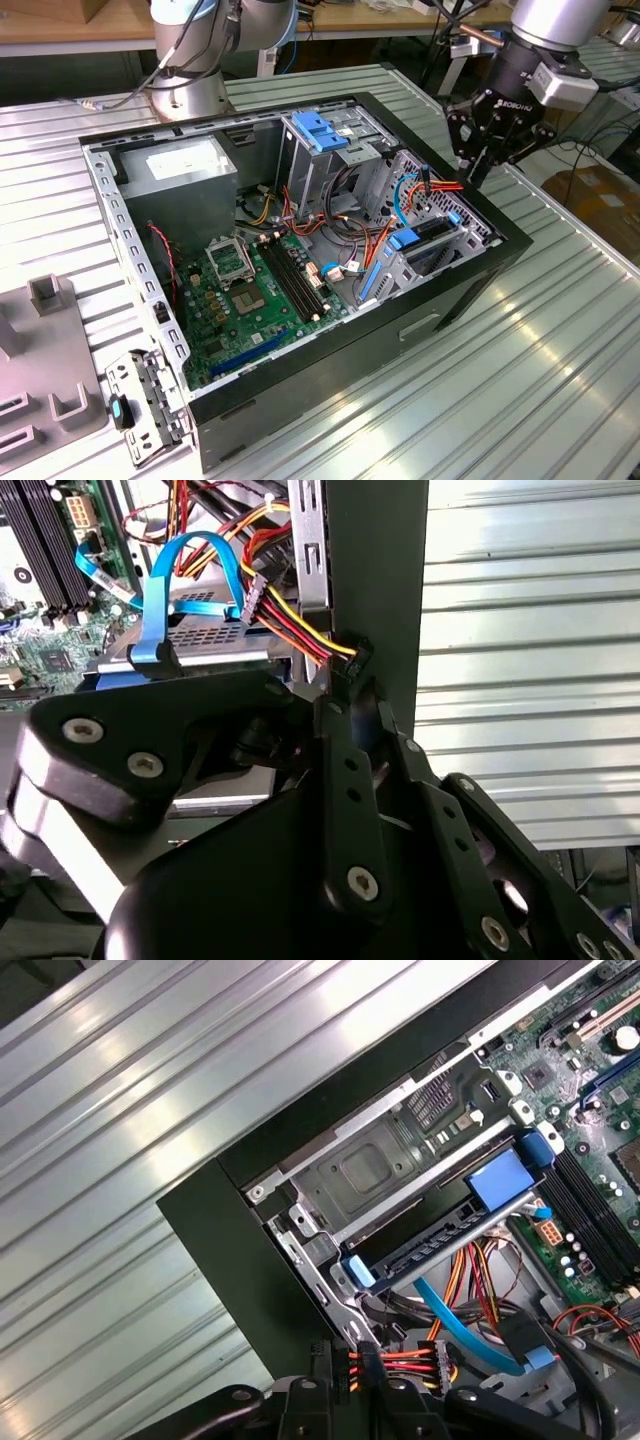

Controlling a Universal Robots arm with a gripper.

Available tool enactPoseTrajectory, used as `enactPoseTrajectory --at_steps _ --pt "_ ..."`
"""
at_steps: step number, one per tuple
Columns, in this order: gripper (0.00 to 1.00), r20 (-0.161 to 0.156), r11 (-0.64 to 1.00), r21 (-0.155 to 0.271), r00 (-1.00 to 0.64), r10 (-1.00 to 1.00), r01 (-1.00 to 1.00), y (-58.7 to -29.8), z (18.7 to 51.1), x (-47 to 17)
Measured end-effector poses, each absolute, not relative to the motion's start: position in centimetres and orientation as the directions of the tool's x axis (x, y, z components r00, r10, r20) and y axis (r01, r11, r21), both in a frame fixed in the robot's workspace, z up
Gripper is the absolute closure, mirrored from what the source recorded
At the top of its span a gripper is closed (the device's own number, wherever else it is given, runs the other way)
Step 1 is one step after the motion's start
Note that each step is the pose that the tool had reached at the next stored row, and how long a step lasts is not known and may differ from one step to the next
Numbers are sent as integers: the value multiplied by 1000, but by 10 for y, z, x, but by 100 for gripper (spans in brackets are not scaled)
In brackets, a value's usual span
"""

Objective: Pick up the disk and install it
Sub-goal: 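Insert the first disk wire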

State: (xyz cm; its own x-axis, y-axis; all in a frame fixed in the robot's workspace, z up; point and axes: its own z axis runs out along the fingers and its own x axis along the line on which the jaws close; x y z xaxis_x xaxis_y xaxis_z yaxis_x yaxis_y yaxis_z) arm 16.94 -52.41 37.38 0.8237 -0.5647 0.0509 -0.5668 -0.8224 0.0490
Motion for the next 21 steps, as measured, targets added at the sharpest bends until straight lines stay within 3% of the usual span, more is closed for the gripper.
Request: enactPoseTrajectory --at_steps 1,10,11,13,21 --pt "69 51 -822 49 824 -565 -567 -524 373 169" --pt "69 51 -822 49 824 -565 -567 -524 367 169" --pt "70 51 -822 49 824 -565 -567 -524 367 170" --pt "83 51 -822 49 824 -565 -567 -524 367 170" --pt "84 51 -822 49 824 -565 -567 -524 370 169"
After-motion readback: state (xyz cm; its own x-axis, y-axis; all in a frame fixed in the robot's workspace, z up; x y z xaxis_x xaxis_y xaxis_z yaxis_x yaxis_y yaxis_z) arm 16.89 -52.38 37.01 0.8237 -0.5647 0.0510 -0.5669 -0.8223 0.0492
